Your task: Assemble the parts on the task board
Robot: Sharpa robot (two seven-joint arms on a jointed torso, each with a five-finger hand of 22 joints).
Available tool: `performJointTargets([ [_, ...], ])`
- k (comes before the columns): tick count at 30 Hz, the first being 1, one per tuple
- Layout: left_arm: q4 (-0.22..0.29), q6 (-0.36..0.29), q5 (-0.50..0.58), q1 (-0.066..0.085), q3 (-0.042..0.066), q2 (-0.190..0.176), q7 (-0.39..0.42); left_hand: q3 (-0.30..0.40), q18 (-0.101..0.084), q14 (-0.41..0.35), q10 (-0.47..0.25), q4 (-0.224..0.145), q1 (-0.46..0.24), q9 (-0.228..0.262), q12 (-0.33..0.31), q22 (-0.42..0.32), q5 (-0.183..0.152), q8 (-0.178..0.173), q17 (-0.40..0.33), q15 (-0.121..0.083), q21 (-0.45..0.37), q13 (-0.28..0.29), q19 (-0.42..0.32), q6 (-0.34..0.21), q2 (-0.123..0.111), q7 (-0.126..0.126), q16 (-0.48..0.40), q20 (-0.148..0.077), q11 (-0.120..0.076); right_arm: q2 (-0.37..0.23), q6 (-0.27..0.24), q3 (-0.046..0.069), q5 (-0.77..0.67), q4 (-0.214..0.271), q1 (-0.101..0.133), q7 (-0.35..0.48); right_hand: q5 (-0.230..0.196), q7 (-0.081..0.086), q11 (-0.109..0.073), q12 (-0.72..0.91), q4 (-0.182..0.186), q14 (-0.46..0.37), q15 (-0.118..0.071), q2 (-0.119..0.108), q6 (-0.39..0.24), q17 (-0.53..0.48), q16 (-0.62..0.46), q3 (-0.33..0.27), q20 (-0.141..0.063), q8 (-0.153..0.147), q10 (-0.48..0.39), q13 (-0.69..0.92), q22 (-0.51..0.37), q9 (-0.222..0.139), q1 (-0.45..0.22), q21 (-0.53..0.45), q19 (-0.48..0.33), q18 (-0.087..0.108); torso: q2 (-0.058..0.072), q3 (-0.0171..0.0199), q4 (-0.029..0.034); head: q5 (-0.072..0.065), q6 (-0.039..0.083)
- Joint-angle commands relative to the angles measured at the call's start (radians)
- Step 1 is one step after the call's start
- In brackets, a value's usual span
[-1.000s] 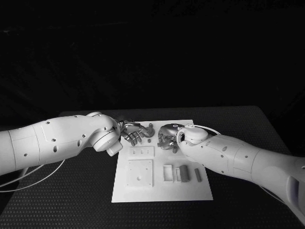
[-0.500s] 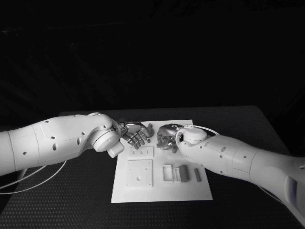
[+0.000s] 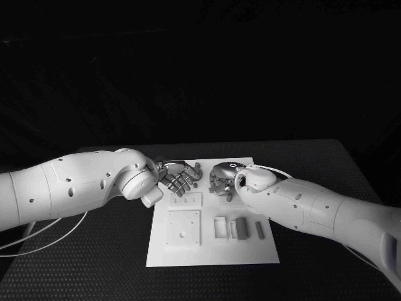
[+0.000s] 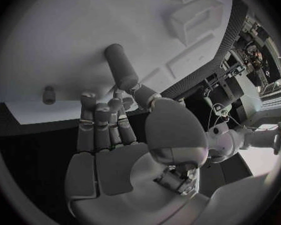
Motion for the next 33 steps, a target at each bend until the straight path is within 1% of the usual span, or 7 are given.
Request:
performJointTargets([
  [1, -0.004, 0.012, 0.013, 0.001, 0.001, 0.000, 0.019, -0.009, 0.004, 0.000, -0.003, -0.002, 0.020, 0.000, 0.009, -0.003, -0.034, 0.005, -0.003, -0.004, 0.001, -0.004, 0.004, 0.012, 0.011, -0.002, 0.006, -0.006, -0.003, -0.016, -0.057, 0.000, -0.006, 0.021, 0.004, 0.033, 0.002, 0.006, -0.004, 0.003, -0.002, 0.001, -0.008, 0.006, 0.014, 0.001, 0.006, 0.003, -0.008, 0.003, 0.005, -0.001, 0.018, 0.017, 0.004, 0.005, 0.001, 0.014, 0.000, -0.0002, -0.0009, 0.001, 0.001],
  [6, -0.009, 0.014, 0.012, 0.001, 0.001, -0.003, 0.023, -0.016, 0.002, -0.001, -0.005, 0.009, 0.057, -0.010, 0.019, -0.009, -0.154, 0.000, -0.010, -0.005, 0.001, -0.020, 0.005, 0.020, 0.023, -0.021, 0.012, -0.008, -0.003, -0.036, -0.064, 0.000, -0.003, 0.054, 0.017, 0.053, 0.001, 0.008, -0.003, 0.002, 0.003, 0.005, -0.007, -0.014, 0.007, 0.000, 0.006, -0.001, -0.009, -0.003, 0.009, -0.003, 0.017, 0.016, -0.005, 0.007, 0.004, 0.014, 0.000, 0.0005, -0.0015, 0.002, 0.003],
  [9, -0.010, 0.011, 0.008, 0.001, 0.001, -0.004, 0.024, -0.020, 0.002, 0.000, -0.006, 0.010, 0.065, -0.017, 0.023, -0.012, -0.188, -0.005, -0.012, -0.005, 0.001, -0.026, 0.005, 0.017, 0.025, -0.026, 0.014, -0.008, -0.003, -0.047, -0.069, 0.000, 0.001, 0.075, 0.024, 0.061, 0.001, 0.008, -0.003, 0.001, 0.006, 0.006, -0.007, -0.016, 0.008, 0.000, 0.005, -0.001, -0.009, -0.004, 0.010, -0.004, 0.017, 0.016, -0.008, 0.007, 0.005, 0.014, 0.000, 0.0005, -0.0009, 0.002, 0.005],
  [21, -0.015, -0.013, -0.034, 0.001, 0.001, -0.008, 0.024, -0.024, 0.002, 0.002, -0.007, 0.013, 0.069, -0.025, 0.026, -0.015, -0.194, -0.012, -0.014, -0.006, 0.001, -0.032, 0.008, 0.011, 0.017, -0.005, 0.018, -0.009, -0.003, -0.095, -0.083, 0.004, 0.011, 0.158, 0.047, 0.063, 0.001, 0.007, -0.004, 0.000, 0.010, 0.009, -0.008, -0.020, 0.012, 0.000, 0.005, 0.000, -0.010, -0.003, 0.014, -0.005, 0.016, 0.017, -0.013, 0.007, 0.009, 0.014, 0.001, 0.0007, -0.0001, 0.003, 0.007],
  [28, -0.034, -0.012, -0.065, 0.001, 0.001, 0.000, 0.022, -0.026, 0.002, 0.004, -0.011, 0.011, 0.078, -0.033, 0.026, -0.017, -0.199, -0.022, -0.016, -0.007, 0.001, -0.038, 0.011, -0.004, 0.024, -0.011, 0.020, -0.010, -0.001, -0.133, -0.070, 0.014, 0.019, 0.244, 0.067, 0.060, 0.001, 0.007, -0.004, -0.001, 0.011, 0.009, -0.008, -0.024, 0.011, 0.000, 0.004, 0.000, -0.010, -0.005, 0.015, -0.005, 0.016, 0.016, -0.014, 0.007, 0.009, 0.014, 0.001, 0.0003, -0.0032, 0.002, 0.010],
  [29, -0.038, -0.007, -0.071, 0.000, 0.000, 0.004, 0.021, -0.028, 0.002, 0.003, -0.013, 0.011, 0.078, -0.037, 0.025, -0.017, -0.200, -0.026, -0.017, -0.007, 0.001, -0.040, 0.011, -0.009, 0.024, -0.012, 0.021, -0.010, 0.000, -0.142, -0.066, 0.016, 0.019, 0.264, 0.072, 0.059, 0.001, 0.007, -0.004, -0.001, 0.011, 0.009, -0.008, -0.025, 0.011, 0.000, 0.004, 0.000, -0.010, -0.005, 0.015, -0.005, 0.016, 0.016, -0.015, 0.007, 0.009, 0.014, 0.001, -0.0004, -0.0010, 0.000, 0.011],
  [33, -0.043, 0.001, -0.071, 0.000, 0.000, 0.014, 0.022, -0.036, 0.002, 0.003, -0.019, 0.010, 0.076, -0.040, 0.023, -0.018, -0.204, -0.027, -0.017, -0.006, 0.001, -0.045, 0.011, -0.013, 0.020, -0.015, 0.021, -0.009, 0.002, -0.160, -0.066, 0.021, 0.019, 0.305, 0.083, 0.055, 0.001, 0.007, -0.004, -0.001, 0.011, 0.009, -0.008, -0.027, 0.011, 0.000, 0.004, 0.000, -0.011, -0.005, 0.015, -0.006, 0.016, 0.016, -0.015, 0.007, 0.010, 0.014, 0.000, -0.0002, -0.0006, -0.001, 0.012],
])
